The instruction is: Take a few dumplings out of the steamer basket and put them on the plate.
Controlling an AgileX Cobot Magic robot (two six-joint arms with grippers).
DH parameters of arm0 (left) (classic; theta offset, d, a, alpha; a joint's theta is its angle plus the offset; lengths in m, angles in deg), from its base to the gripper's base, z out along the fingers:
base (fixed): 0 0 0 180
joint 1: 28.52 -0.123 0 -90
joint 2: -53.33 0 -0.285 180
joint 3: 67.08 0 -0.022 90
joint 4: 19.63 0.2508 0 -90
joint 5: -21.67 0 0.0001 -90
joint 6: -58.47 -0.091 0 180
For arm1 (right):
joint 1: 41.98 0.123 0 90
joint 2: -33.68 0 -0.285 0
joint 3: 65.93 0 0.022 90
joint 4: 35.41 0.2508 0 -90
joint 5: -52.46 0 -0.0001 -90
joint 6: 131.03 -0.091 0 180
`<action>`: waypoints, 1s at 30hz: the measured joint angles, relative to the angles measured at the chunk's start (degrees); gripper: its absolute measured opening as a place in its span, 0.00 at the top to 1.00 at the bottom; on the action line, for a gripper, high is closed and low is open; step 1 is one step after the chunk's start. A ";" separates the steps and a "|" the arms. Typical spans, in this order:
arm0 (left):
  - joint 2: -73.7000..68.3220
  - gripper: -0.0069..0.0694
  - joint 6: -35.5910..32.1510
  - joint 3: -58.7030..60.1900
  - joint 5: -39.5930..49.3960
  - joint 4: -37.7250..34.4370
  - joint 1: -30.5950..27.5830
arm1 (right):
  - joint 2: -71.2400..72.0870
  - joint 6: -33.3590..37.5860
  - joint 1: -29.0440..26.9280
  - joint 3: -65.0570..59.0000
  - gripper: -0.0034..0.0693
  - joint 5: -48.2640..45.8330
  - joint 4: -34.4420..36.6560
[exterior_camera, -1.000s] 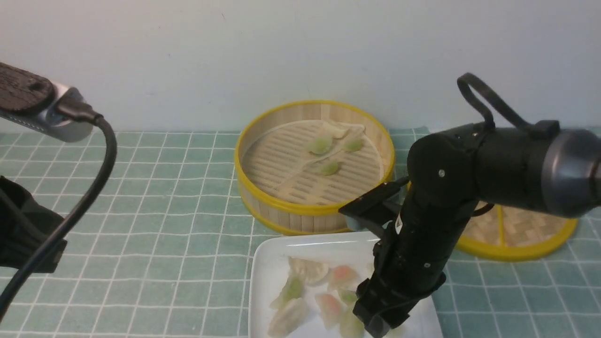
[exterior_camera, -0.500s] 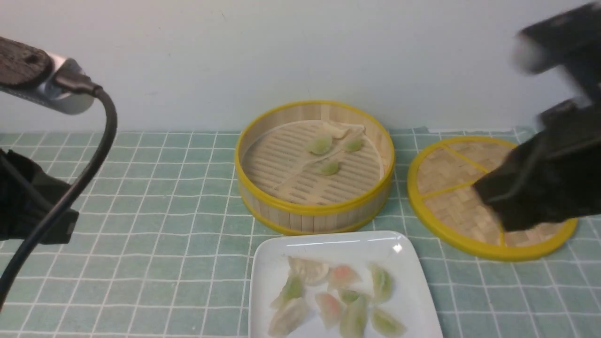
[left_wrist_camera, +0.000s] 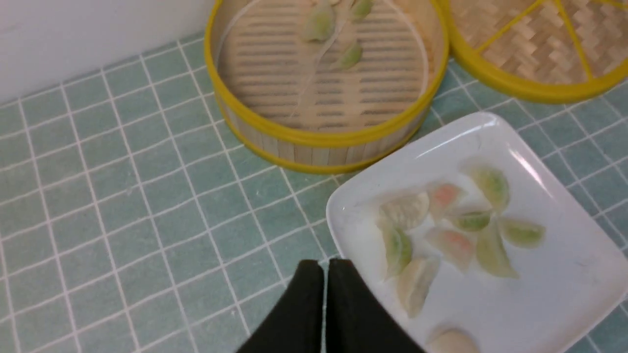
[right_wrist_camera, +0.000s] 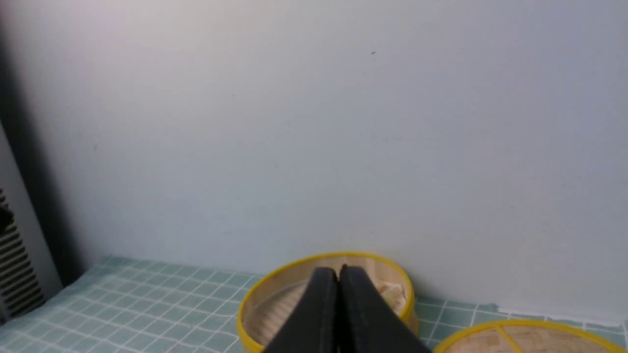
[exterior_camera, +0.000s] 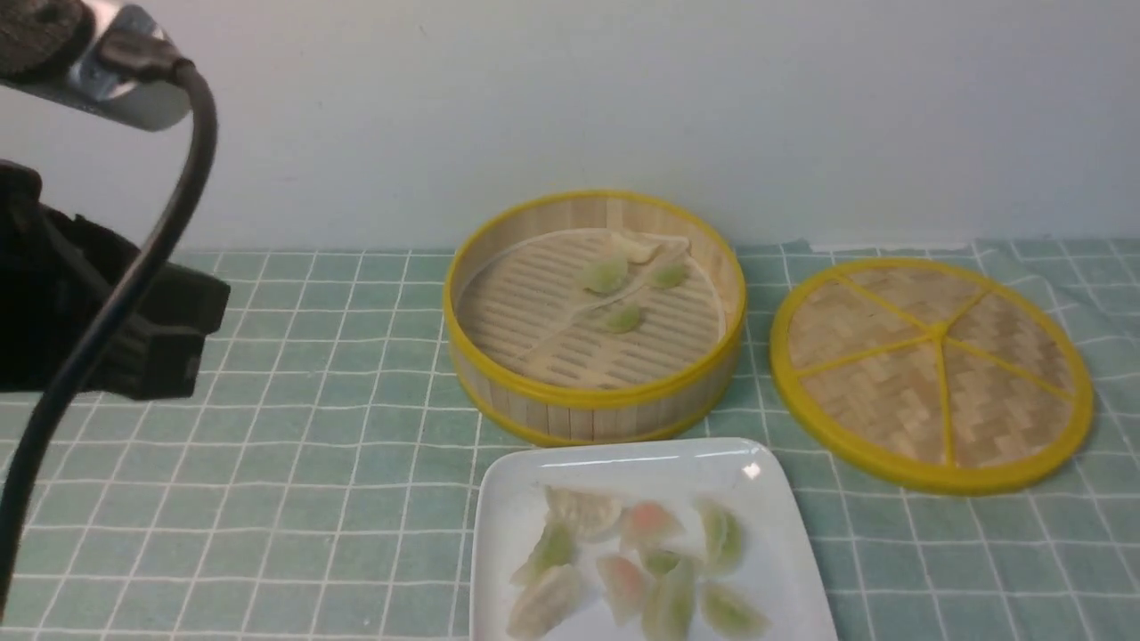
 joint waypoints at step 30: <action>42.62 0.92 -3.15 25.01 -18.24 -7.36 -0.04 | 0.32 -3.32 0.00 -2.86 0.97 4.64 -0.86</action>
